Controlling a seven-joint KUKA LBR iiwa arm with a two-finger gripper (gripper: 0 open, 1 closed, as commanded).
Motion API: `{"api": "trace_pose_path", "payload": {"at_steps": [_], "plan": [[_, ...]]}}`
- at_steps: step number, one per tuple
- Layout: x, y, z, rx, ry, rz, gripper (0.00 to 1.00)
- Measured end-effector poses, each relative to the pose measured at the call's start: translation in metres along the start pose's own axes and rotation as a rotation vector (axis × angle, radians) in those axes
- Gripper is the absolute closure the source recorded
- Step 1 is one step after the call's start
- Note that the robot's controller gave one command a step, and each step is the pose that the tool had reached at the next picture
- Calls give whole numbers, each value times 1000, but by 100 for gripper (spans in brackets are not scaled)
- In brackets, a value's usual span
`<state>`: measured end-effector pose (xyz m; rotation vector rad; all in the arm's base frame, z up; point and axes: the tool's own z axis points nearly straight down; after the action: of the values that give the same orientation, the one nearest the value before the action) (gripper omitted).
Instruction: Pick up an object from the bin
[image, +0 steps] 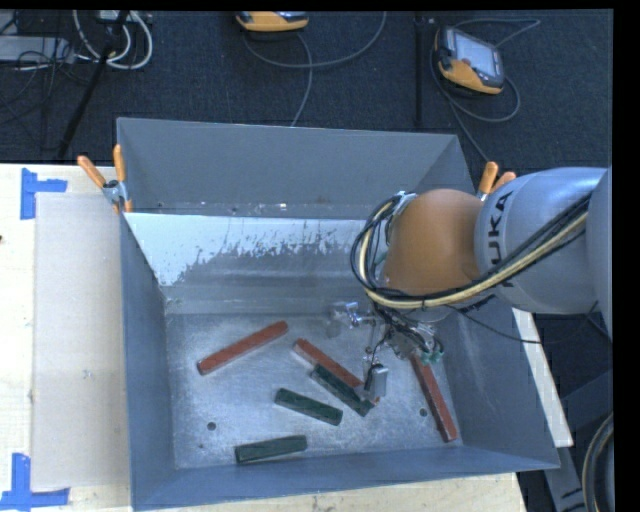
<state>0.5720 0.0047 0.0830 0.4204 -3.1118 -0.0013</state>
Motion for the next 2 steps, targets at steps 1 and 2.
{"api": "trace_pose_path", "payload": {"at_steps": [1,2], "plan": [[29,17,-36,0,0,305,0],[42,54,14,0,-4,276,0]]}}
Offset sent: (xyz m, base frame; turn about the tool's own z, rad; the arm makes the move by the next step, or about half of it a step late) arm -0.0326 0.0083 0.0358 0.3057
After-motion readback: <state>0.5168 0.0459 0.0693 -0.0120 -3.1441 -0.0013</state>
